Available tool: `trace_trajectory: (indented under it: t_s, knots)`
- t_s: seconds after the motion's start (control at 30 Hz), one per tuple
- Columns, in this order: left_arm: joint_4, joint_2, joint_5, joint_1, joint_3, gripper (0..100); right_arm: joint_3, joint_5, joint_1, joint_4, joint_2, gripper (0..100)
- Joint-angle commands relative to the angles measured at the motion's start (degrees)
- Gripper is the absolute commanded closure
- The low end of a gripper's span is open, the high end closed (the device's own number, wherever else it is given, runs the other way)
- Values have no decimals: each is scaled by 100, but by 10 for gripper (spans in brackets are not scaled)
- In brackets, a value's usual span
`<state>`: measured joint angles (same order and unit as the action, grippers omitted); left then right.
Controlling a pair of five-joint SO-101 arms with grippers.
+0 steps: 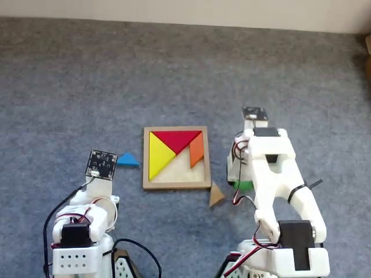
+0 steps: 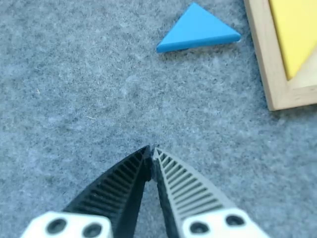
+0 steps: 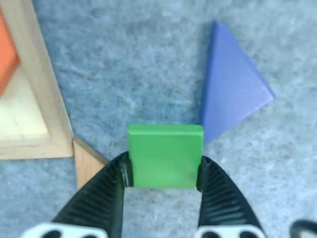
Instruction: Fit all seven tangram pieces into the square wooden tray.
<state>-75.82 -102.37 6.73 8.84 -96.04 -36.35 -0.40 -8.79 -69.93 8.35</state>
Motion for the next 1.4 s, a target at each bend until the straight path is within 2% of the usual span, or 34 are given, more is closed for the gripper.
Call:
trace_trajectory:
  t_s: [0.0, 0.47, 0.7, 0.83, 1.37]
  knots:
    - [-26, -251, -53, 66, -119, 964, 602, 26, -40, -321, 145, 936]
    - [-26, -251, -53, 66, -119, 964, 1640, 44, -1622, -400, 75, 936]
    - [-26, -251, -53, 66, -119, 964, 1490, 44, -2290, 971, 66, 936]
    - [-26, -251, -53, 66, -119, 964, 1138, 53, -2536, 1341, 66, 936]
    - [-26, -251, -53, 66, -119, 964, 593, 2040, -3029, 1376, 66, 936]
